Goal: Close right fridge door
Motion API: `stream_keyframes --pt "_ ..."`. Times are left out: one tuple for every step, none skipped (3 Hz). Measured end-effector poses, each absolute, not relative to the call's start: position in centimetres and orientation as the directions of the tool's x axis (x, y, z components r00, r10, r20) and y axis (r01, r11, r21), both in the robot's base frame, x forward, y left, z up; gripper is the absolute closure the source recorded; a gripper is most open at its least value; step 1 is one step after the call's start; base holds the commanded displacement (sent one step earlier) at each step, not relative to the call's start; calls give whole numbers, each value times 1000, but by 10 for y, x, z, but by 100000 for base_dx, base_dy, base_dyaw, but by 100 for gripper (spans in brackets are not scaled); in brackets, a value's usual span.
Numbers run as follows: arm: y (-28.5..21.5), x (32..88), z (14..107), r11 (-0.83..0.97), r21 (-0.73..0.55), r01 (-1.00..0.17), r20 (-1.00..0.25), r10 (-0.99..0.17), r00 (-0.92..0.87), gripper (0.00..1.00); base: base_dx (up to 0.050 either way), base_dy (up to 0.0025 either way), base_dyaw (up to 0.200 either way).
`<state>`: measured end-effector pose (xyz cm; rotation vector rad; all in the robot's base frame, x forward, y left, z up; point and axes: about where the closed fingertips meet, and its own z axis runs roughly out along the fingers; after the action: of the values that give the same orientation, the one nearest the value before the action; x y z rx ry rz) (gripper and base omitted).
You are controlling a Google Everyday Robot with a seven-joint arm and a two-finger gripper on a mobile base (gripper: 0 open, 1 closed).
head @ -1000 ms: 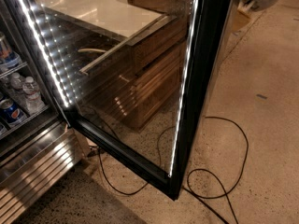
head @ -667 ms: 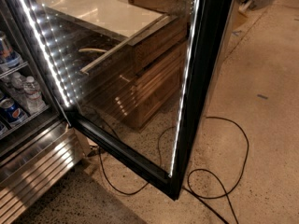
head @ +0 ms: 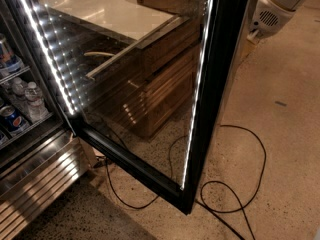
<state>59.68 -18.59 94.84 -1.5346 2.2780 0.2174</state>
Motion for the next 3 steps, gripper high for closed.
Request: stream_keyframes --pt "-186 597 948 390 -84 -917 -396 -857 -329 100 -2337 -209 17621" --pt "-186 597 948 390 -84 -917 -396 -857 -329 100 -1961 -233 18839" --pt "-186 597 948 390 -84 -917 -396 -857 -329 100 -1984 -192 18478"
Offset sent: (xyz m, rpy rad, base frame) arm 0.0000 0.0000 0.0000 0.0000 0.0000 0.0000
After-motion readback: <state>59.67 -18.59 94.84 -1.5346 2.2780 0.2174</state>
